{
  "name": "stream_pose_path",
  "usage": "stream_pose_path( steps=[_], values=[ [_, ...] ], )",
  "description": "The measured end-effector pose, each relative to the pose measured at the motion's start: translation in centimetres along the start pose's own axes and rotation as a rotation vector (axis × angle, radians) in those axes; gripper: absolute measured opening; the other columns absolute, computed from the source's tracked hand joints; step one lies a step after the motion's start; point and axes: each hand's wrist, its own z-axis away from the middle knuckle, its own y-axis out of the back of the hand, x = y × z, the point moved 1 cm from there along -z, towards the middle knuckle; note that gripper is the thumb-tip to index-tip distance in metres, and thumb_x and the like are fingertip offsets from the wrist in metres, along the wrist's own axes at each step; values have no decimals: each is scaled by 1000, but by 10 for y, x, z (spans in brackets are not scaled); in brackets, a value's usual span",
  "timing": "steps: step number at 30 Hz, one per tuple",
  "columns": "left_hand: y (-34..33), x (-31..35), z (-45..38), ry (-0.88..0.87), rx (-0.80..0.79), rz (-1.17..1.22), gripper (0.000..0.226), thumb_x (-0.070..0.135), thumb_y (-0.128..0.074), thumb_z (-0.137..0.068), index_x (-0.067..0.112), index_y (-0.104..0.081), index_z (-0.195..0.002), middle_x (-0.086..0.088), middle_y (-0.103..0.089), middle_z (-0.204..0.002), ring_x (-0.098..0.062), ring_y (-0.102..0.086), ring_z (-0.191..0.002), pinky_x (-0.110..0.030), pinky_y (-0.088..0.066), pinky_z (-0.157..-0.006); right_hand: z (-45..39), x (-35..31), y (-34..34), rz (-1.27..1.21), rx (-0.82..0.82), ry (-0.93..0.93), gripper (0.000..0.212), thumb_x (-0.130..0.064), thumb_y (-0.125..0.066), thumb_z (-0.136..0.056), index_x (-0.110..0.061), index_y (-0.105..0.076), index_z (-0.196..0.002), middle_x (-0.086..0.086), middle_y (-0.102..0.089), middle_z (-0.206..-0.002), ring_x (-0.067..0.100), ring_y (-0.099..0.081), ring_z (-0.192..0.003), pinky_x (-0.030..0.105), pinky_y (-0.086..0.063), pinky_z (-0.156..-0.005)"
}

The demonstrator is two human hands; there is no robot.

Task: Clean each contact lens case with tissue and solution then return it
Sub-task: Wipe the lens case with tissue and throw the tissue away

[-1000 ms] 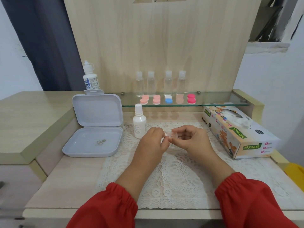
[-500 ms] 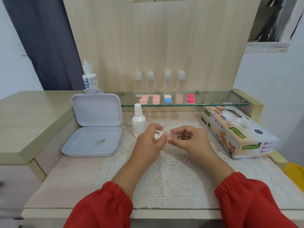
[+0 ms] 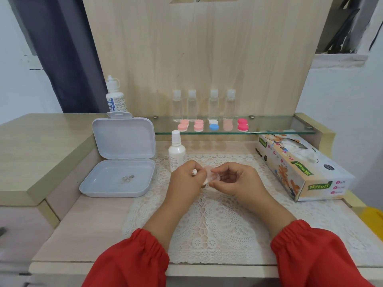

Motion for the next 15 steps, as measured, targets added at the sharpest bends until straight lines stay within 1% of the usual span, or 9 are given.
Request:
stream_pose_path(
  steps=[2, 3, 5, 6, 8, 9, 11, 13, 15],
  values=[
    [2, 1, -1, 8, 37, 102, 19, 23, -60, -92, 14, -63, -76, -9, -64, -66, -11, -51, -44, -23, -41, -46, -1, -2, 2, -1, 29, -7, 27, -1, -82, -70, -15, -74, -92, 13, -73, -89, 27, -70, -83, 32, -59, -78],
    [4, 1, -2, 8, 81, 151, 21, 26, -59, -93, 13, -65, -78, -6, -62, -66, -10, -50, -46, -23, -40, -46, -2, -2, 3, -7, 50, -17, 27, 0, -82, -70, -16, -74, -91, 12, -73, -88, 27, -70, -83, 32, -59, -77],
    [7, 2, -4, -3, 177, 190, 21, 30, -57, -94, 14, -68, -85, 0, -59, -67, -9, -50, -54, -22, -42, -53, -3, -3, 5, -21, 83, -30, 26, -1, -81, -71, -16, -74, -90, 11, -73, -87, 22, -69, -81, 28, -59, -75],
    [9, 2, -4, -9, 198, 207, 17, 29, -58, -94, 17, -68, -87, 3, -58, -67, -8, -51, -58, -22, -43, -58, -3, -3, 5, -24, 95, -32, 25, -1, -81, -71, -16, -74, -90, 10, -73, -87, 19, -69, -80, 26, -58, -74],
    [10, 4, -1, -42, 156, 276, 6, 21, -62, -91, 21, -68, -91, 5, -59, -71, -4, -52, -60, -19, -44, -61, -3, -2, 6, -29, 120, -39, 25, -2, -81, -71, -15, -74, -91, 10, -73, -87, 17, -69, -80, 26, -58, -76],
    [9, 6, 1, -79, 113, 276, 7, 15, -65, -89, 22, -68, -91, 7, -59, -73, -1, -51, -60, -16, -42, -60, -3, -2, 6, -34, 128, -44, 25, -2, -81, -71, -15, -73, -91, 11, -73, -88, 17, -69, -80, 28, -58, -77],
    [6, 6, 4, -188, 41, 104, 13, 10, -68, -86, 23, -68, -89, 9, -61, -83, 3, -52, -67, -11, -40, -63, -3, -2, 7, -38, 130, -45, 24, -3, -82, -71, -16, -74, -90, 11, -73, -88, 19, -69, -81, 31, -59, -78],
    [2, 5, 5, -278, 14, -64, 13, 11, -68, -85, 24, -69, -88, 10, -61, -91, 5, -53, -78, -8, -39, -68, -3, -2, 7, -35, 125, -36, 24, -4, -83, -71, -15, -74, -90, 11, -73, -87, 19, -69, -80, 32, -59, -77],
    [1, 3, 4, -261, 13, -58, 13, 15, -68, -85, 28, -68, -85, 10, -61, -92, 4, -53, -76, -7, -38, -66, -2, -3, 7, -44, 112, -23, 24, -1, -82, -71, -14, -74, -89, 11, -73, -86, 17, -69, -79, 30, -58, -75]
  ],
)
